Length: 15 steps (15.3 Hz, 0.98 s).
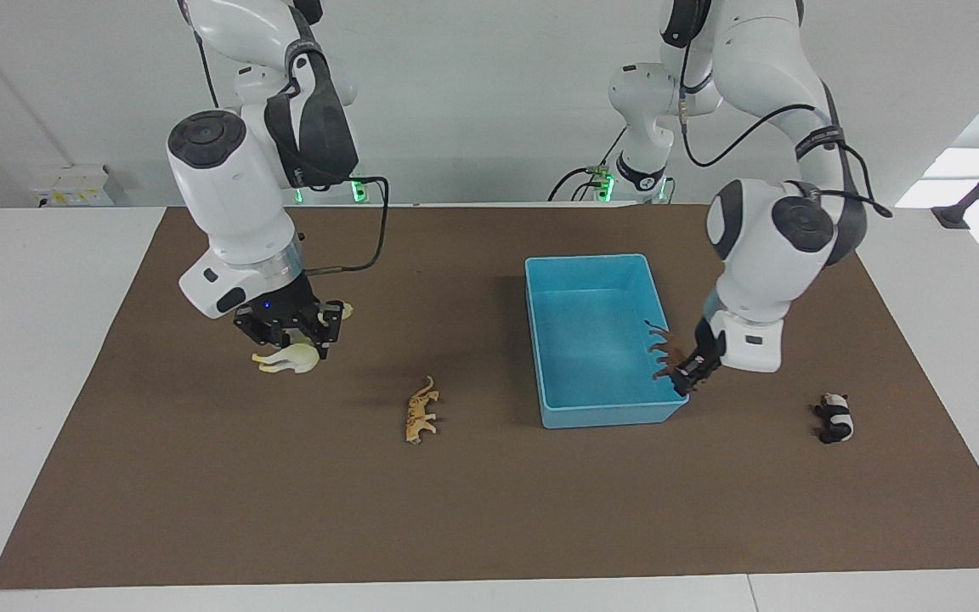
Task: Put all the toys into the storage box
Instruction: 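Lower the brown horse into the blue box and open the left gripper, then grasp the panda with the left gripper while the right gripper carries the llama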
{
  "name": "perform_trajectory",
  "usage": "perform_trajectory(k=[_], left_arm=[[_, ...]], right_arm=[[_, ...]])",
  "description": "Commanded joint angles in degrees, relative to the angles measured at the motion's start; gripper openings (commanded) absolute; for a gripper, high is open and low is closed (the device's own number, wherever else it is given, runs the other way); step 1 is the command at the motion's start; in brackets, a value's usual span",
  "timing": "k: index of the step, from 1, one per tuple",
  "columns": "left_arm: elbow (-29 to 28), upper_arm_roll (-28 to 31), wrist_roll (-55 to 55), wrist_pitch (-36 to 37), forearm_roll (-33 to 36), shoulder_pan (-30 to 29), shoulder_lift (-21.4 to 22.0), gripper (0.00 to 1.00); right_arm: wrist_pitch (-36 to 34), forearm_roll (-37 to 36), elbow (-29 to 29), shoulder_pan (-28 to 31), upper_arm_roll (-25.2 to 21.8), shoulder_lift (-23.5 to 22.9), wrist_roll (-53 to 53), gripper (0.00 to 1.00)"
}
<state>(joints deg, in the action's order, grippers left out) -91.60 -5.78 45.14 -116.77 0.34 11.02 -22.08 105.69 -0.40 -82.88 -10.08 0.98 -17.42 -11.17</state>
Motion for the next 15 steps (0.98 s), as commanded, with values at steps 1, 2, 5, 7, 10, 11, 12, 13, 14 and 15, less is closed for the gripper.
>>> perform_trajectory(k=[1,2,5,7,10,11,12,13,14,15], left_arm=[[-11.4,1.2,0.4,-5.1,-0.5,2.3,5.3,1.0],[-11.6,1.3,0.1,-4.6,-0.4,2.3,5.6,1.0],[-10.7,1.8,-3.5,-2.3,0.3,0.1,7.7,1.0],[-7.6,1.8,-13.4,0.7,0.3,-3.9,7.5,1.0],[-5.3,1.9,-32.7,-1.2,1.7,-11.1,6.3,1.0],[-5.3,1.8,-38.8,-3.4,2.3,-13.5,6.2,1.0],[-5.4,1.7,-43.8,-5.6,2.3,-15.7,5.7,1.0],[-5.4,1.8,-47.7,-8.2,2.6,-16.9,4.8,1.0],[-5.3,1.9,-50.7,-10.9,2.6,-17.7,3.0,1.0],[-5.3,1.9,-52.9,-13.4,3.3,-18.8,1.1,1.0]], right_arm=[[-1.4,0.5,0.4,-0.5,0.3,0.6,-1.3,0.0],[-2.1,0.4,0.4,-0.7,0.3,0.7,-1.9,0.0],[-4.1,0.2,2.4,-4.3,0.4,0.6,-7.2,0.0],[-4.8,0.2,3.6,-8.8,0.5,0.5,-14.0,0.0],[-3.9,-0.1,5.0,-17.6,0.4,-0.1,-24.7,0.0],[-3.9,-0.1,6.6,-20.5,0.3,-0.9,-26.4,0.0],[-3.8,-0.4,8.9,-23.5,0.3,-3.0,-28.5,0.0],[-3.8,-0.6,10.9,-26.1,0.2,-4.8,-30.8,0.0],[-2.5,-0.8,12.2,-28.4,-0.1,-6.2,-32.4,0.0],[0.4,-0.7,12.0,-30.0,-0.1,-7.2,-32.8,0.0]])
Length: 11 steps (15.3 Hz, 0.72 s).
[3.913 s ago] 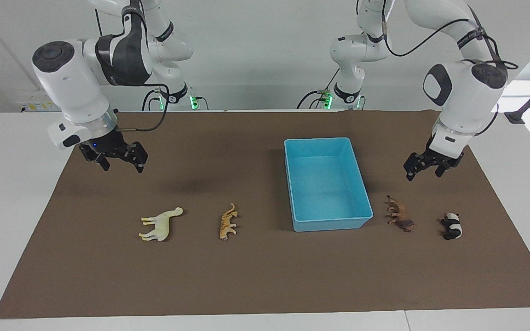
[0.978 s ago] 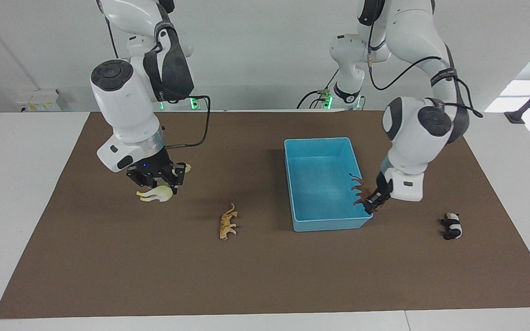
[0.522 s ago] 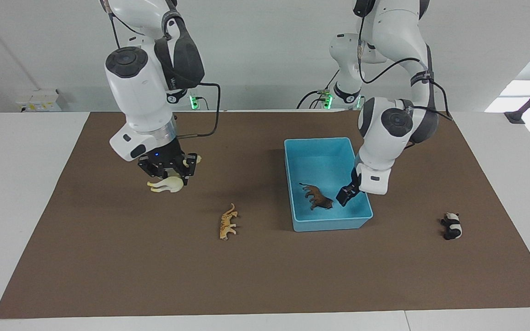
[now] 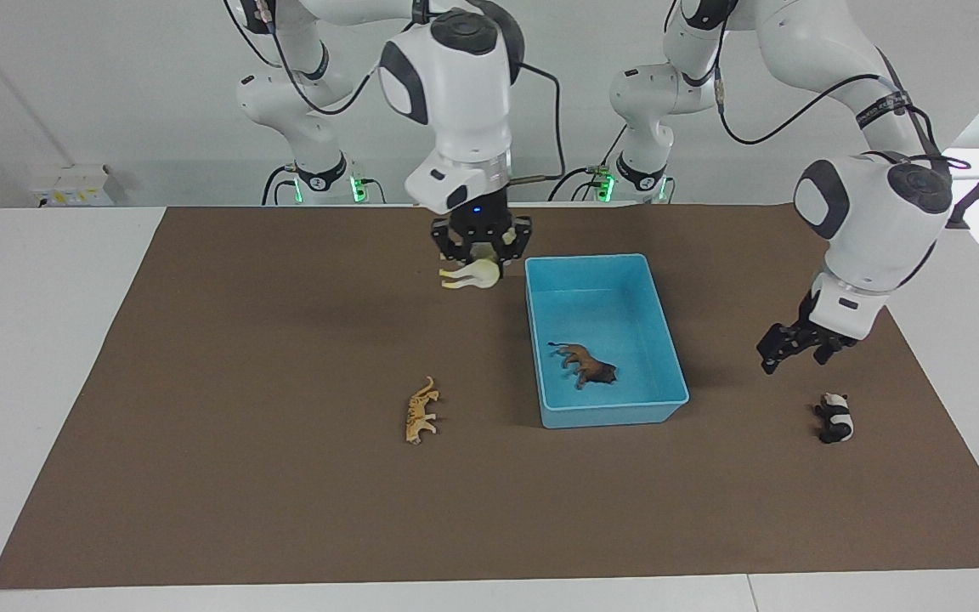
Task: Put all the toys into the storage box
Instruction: 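Grasp the panda with the left gripper while the right gripper carries the llama, then lower the cream llama into the blue box and open the right gripper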
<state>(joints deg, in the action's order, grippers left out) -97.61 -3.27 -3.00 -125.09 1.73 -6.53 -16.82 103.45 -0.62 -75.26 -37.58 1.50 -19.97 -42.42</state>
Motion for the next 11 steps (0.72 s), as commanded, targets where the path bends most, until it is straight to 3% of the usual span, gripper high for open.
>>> perform_trajectory(k=[1,3,7,8,9,11], left_arm=[[0.8,-0.6,-6.2,-8.2,3.1,-1.9,-6.3,1.0],[0.6,-0.6,-7.6,-16.5,5.9,-3.0,-10.3,1.0],[0.8,-0.6,-8.0,-19.7,10.8,-4.8,-12.2,1.0],[0.8,-0.6,-8.0,-22.5,10.7,-5.0,-13.8,1.0],[0.1,-0.6,-8.0,-25.0,10.7,-5.5,-14.7,1.0],[-1.0,-0.7,-8.0,-26.3,10.7,-7.3,-15.3,1.0]], right_arm=[[4.4,-0.7,4.5,-3.8,-0.6,-6.4,-1.9,0.0],[9.3,-1.3,5.3,-7.0,-1.1,-12.0,-5.1,0.0],[16.9,-3.4,4.3,-9.2,-0.8,-16.5,-7.4,0.0],[17.0,-3.8,3.9,-9.3,-0.8,-16.4,-8.3,0.26],[16.7,-3.8,3.7,-9.4,-0.9,-16.4,-8.9,0.99],[15.0,-3.5,4.5,-9.6,-1.1,-16.8,-12.9,1.0]])
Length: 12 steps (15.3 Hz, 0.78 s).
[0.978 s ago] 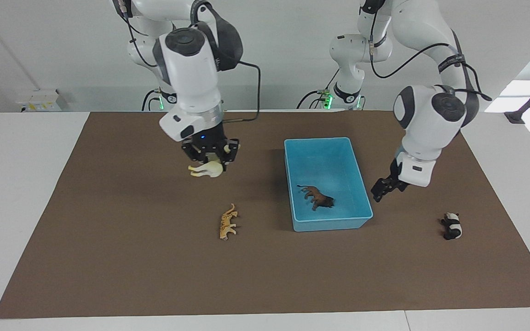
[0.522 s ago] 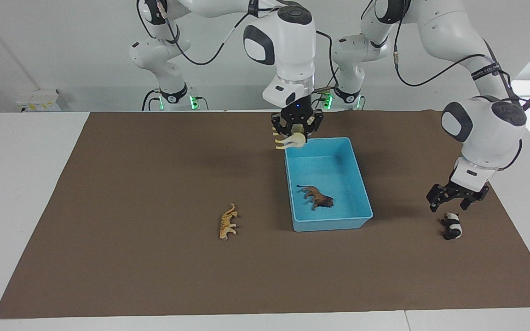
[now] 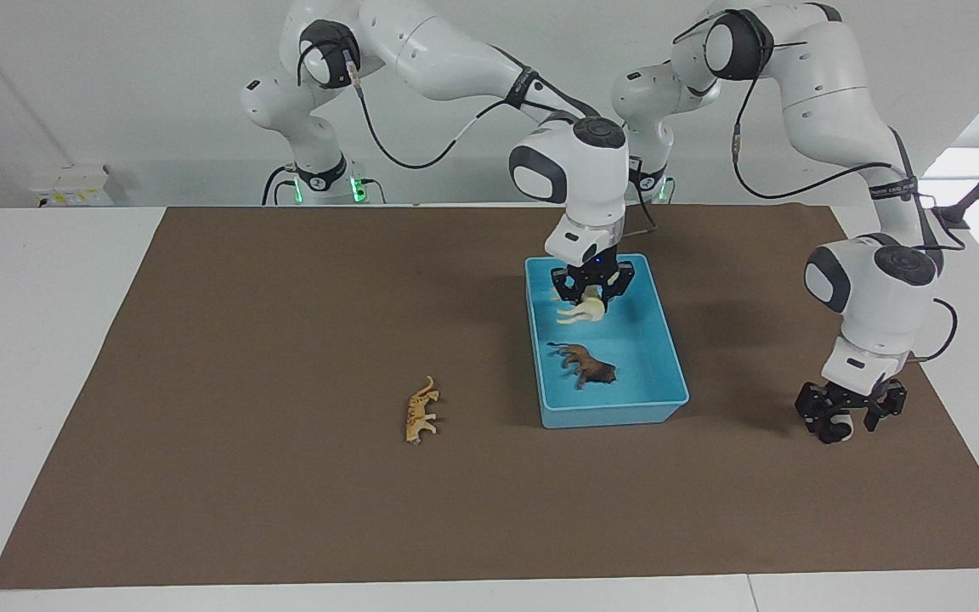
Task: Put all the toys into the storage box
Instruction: 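Lower the cream llama into the blue box and open the right gripper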
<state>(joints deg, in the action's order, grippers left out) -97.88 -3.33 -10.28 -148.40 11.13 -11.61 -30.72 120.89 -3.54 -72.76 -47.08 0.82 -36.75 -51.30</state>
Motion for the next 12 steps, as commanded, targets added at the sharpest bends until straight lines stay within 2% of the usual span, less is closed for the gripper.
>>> perform_trajectory(k=[1,4,7,8,10,12], left_arm=[[-0.9,-0.6,-0.7,-2.9,1.3,-2.1,-1.4,1.0],[-2.8,-0.6,-0.6,-3.5,1.3,-2.1,-1.4,1.0],[-3.8,-0.6,-0.4,-3.2,1.3,-2.1,-1.1,1.0],[-3.9,-0.6,-0.4,-2.8,1.3,-2.0,-1.0,0.92],[-3.5,-0.6,-0.1,-2.0,0.9,-1.6,-0.9,0.46],[-3.1,-0.6,-0.1,-0.4,0.9,-2.1,-0.9,0.14]], right_arm=[[-3.8,-0.6,3.9,0.1,-0.4,-0.4,-6.6,1.0],[-11.1,-1.0,8.4,0.7,-1.4,-0.9,-7.4,1.0],[-13.9,-0.5,8.2,4.3,-5.7,2.3,-1.2,1.0],[-14.1,-0.5,8.1,6.7,-5.7,2.3,2.4,1.0],[-13.1,0.0,7.4,12.3,-5.7,2.1,7.9,1.0],[-11.9,0.9,4.0,16.8,-5.4,2.5,15.4,1.0]])
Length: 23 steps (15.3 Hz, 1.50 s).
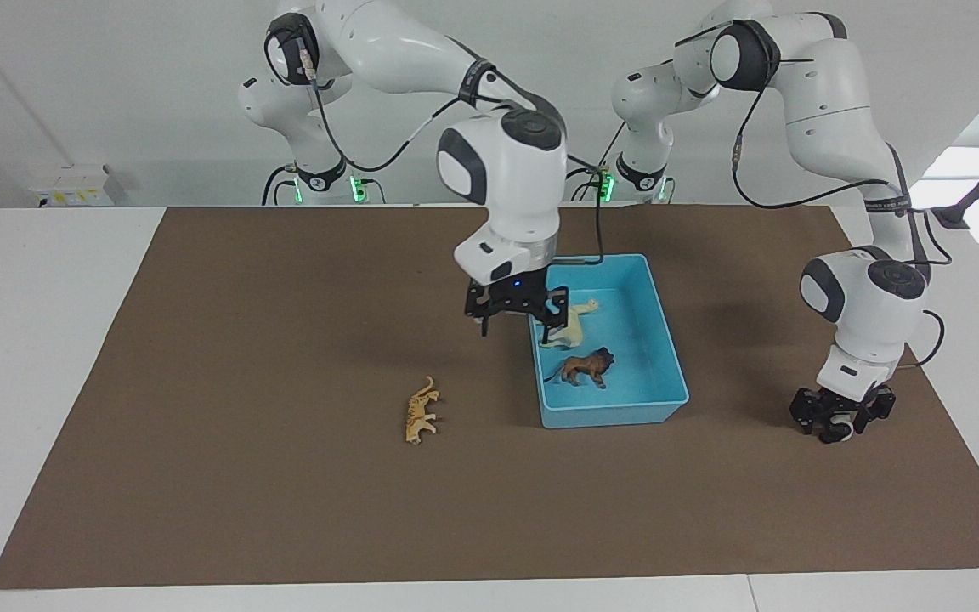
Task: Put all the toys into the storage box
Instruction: 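Lower the cream llama into the blue box and open the right gripper, then grasp the orange tiger with the right gripper while the left gripper carries the panda, then lower the panda into the blue box, open and withdraw the left gripper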
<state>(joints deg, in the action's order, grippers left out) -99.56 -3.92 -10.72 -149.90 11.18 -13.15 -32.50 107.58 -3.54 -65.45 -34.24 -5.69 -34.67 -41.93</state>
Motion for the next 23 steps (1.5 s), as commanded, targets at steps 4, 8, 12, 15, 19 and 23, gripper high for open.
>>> perform_trajectory(k=[4,8,12,15,19,23], left_arm=[[3.1,0.0,0.6,6.3,-1.6,0.2,0.5,0.0],[11.6,-0.1,11.6,21.8,-6.5,6.1,1.7,0.0],[11.1,-0.5,31.8,35.0,-7.5,16.6,10.7,0.0],[9.2,-0.5,41.1,39.8,-9.9,24.2,13.4,0.0],[-1.1,-0.4,43.5,36.3,-9.9,29.4,17.9,0.73],[0.8,-0.3,43.0,38.5,-10.0,28.4,19.6,1.0]], right_arm=[[9.7,2.7,-15.1,7.4,1.0,3.5,10.8,1.0],[18.9,2.7,-23.5,8.4,1.0,3.5,12.5,1.0],[23.6,2.7,-28.1,9.7,1.1,3.7,15.9,1.0],[25.3,2.7,-28.2,9.8,1.1,3.0,15.9,1.0],[27.6,4.7,-28.2,9.3,1.1,1.9,15.8,1.0],[29.1,4.9,-29.5,9.5,1.1,2.0,15.3,0.95]])
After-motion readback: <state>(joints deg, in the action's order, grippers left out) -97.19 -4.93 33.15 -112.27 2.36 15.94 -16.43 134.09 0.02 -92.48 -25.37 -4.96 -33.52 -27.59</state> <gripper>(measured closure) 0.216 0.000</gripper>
